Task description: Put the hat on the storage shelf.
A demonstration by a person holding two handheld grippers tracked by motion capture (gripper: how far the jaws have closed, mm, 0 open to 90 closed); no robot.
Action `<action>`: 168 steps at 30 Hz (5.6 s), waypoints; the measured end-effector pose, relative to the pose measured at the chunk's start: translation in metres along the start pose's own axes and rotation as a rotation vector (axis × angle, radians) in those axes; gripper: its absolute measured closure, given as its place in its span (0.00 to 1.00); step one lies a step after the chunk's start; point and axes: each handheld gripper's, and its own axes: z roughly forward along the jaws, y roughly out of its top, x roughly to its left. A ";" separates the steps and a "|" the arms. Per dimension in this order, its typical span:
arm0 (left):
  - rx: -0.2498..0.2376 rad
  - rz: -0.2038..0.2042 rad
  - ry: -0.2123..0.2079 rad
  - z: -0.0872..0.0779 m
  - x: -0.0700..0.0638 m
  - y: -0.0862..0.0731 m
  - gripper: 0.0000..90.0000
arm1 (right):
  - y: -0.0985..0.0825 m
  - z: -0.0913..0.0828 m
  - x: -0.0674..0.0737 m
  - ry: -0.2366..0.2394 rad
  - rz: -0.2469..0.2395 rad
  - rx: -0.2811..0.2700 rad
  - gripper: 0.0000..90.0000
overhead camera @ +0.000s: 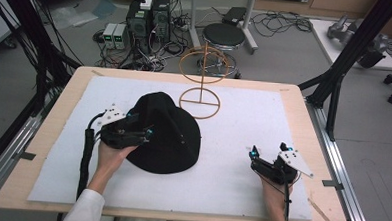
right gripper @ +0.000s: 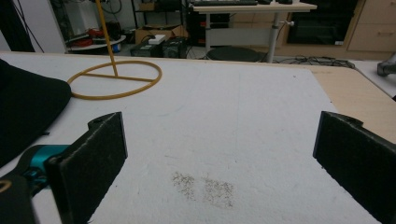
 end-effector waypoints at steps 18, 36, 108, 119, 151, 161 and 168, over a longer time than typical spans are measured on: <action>0.063 0.011 0.013 0.017 -0.001 -0.013 0.51 | -0.001 0.001 0.000 0.009 0.001 0.010 0.02; 0.094 0.075 -0.012 0.020 0.001 -0.018 0.95 | -0.001 0.001 0.000 0.014 -0.004 0.015 0.02; -0.468 0.047 0.036 -0.060 -0.007 0.038 0.95 | 0.000 0.000 0.002 0.026 0.001 0.004 0.02; -0.519 0.051 0.020 -0.057 -0.012 0.070 0.95 | 0.002 -0.003 -0.002 0.028 0.023 -0.017 0.02; -0.407 0.168 -0.022 0.078 -0.047 0.168 0.95 | 0.004 -0.008 -0.009 0.014 0.056 -0.043 0.02; -0.324 0.166 0.003 0.119 -0.042 0.203 0.95 | 0.004 -0.008 -0.009 0.022 0.058 -0.042 0.02; -0.304 0.113 0.025 0.128 -0.030 0.215 0.95 | 0.003 -0.007 -0.009 0.026 0.049 -0.046 0.02</action>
